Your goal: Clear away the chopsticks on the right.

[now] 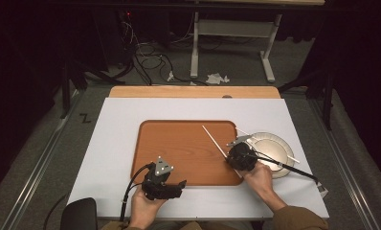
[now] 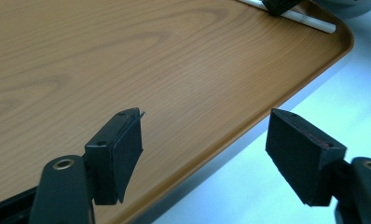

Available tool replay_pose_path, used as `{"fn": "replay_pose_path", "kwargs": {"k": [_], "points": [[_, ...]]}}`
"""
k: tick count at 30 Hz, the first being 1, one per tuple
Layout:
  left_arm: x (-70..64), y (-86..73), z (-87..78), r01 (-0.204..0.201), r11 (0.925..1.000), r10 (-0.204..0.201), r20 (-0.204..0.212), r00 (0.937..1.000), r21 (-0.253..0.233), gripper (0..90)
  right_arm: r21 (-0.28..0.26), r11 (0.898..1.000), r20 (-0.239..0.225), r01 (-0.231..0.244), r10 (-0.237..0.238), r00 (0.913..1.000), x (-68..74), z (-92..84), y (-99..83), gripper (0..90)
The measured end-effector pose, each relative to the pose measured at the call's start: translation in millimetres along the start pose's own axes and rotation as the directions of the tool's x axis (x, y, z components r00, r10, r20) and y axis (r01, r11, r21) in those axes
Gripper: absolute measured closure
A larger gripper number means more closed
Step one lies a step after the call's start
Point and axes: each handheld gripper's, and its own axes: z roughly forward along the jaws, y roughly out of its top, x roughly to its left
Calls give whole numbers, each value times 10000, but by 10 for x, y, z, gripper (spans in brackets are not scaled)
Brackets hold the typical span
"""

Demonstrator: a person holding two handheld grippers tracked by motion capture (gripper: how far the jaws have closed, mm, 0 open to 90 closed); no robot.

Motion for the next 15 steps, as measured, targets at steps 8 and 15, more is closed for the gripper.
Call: {"fn": "replay_pose_path", "kwargs": {"k": [8,15], "points": [[-4,12,12,-54,10000,54,74,10000,5,269,-251,9996,169,-100,104,9998,5,-47,-14,762],[-26,56,65,-270,9996,268,279,9993,81,269,-1269,9919,-67,27,-36,10000,4,-268,-75,734]]}}
